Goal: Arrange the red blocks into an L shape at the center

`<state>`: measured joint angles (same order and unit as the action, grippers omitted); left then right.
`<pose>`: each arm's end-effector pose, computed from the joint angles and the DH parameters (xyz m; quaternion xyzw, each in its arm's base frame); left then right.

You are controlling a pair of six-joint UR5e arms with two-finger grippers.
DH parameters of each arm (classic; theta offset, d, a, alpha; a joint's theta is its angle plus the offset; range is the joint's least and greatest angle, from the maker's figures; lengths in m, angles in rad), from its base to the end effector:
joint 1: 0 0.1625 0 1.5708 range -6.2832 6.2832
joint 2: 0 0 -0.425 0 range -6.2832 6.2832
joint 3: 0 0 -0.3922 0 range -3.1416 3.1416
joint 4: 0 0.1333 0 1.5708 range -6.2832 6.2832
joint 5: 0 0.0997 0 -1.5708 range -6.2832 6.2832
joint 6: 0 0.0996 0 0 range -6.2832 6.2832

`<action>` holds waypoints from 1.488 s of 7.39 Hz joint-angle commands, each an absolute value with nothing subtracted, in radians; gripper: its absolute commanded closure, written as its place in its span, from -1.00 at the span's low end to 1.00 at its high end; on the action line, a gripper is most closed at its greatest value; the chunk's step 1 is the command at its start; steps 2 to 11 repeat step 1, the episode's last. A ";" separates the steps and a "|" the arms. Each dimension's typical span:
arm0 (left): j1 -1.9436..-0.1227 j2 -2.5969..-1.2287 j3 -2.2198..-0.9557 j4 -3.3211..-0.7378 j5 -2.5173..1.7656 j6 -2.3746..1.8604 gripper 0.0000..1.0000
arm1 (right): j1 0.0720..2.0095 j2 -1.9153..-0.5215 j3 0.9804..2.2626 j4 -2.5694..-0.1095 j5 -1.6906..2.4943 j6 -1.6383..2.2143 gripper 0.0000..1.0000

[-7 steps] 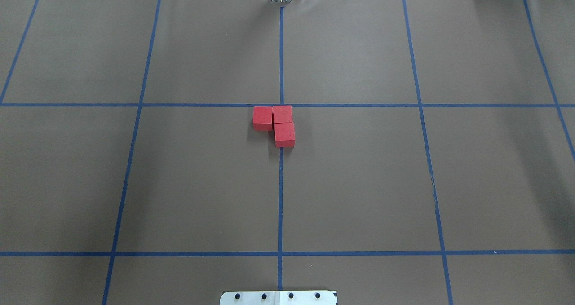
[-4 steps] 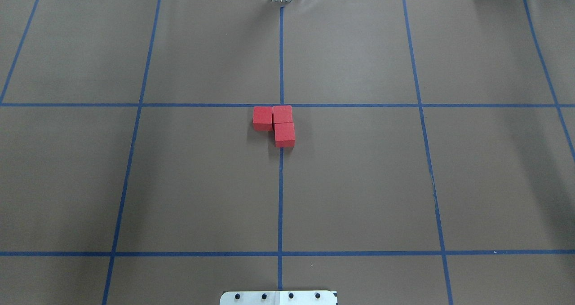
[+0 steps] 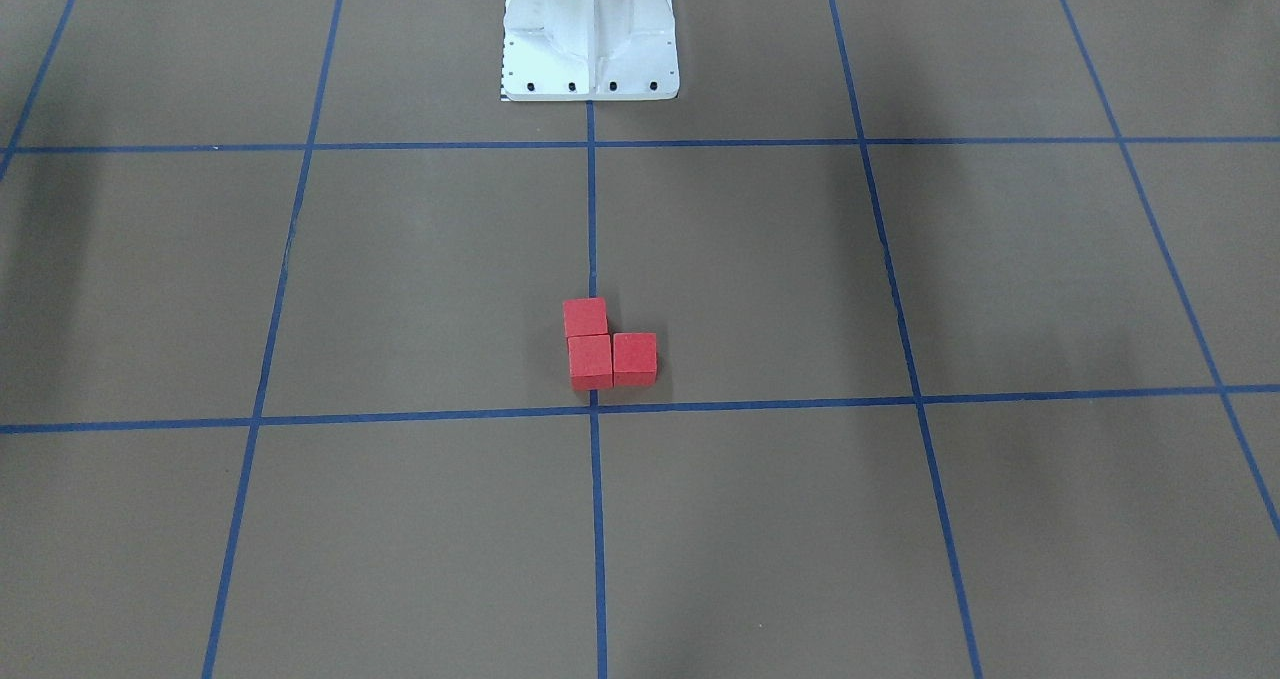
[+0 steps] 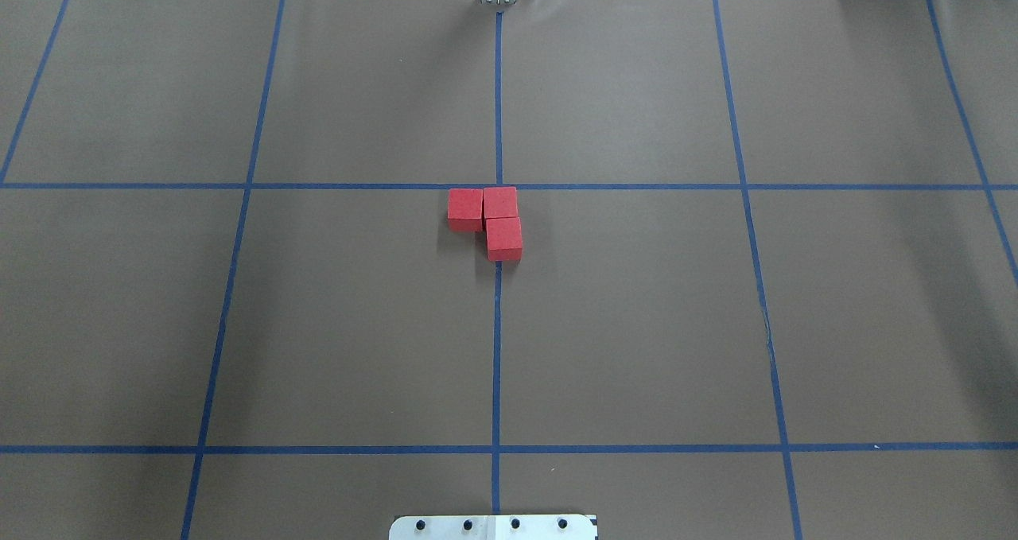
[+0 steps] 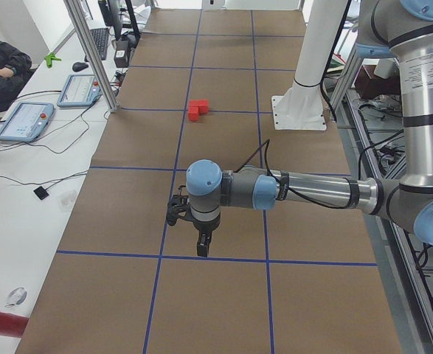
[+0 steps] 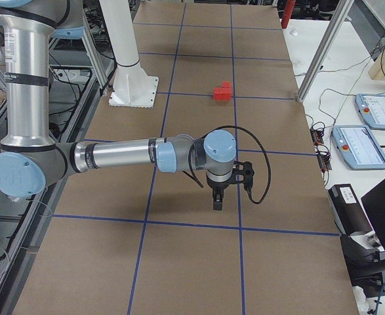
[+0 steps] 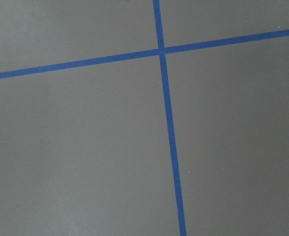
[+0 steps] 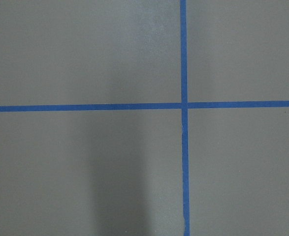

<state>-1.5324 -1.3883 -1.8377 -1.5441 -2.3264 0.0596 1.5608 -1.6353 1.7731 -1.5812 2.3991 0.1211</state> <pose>-0.0489 -0.4196 0.6140 0.0307 0.3684 0.0561 0.9275 0.0552 -0.4691 0.5869 0.0318 -0.4046 0.0251 0.9136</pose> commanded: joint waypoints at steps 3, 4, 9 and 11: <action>-1.532 -1.388 -1.835 -1.545 -2.341 0.060 -1.00 | 1.562 -1.635 1.773 -1.580 2.399 0.121 -0.98; -1.532 -1.388 -1.835 -1.545 -2.341 0.060 -1.00 | 1.562 -1.635 1.773 -1.580 2.399 0.121 -0.98; -1.532 -1.388 -1.835 -1.545 -2.341 0.060 -1.00 | 1.562 -1.635 1.773 -1.580 2.399 0.121 -0.98; -1.532 -1.388 -1.835 -1.545 -2.341 0.060 -1.00 | 1.562 -1.635 1.773 -1.580 2.399 0.121 -0.98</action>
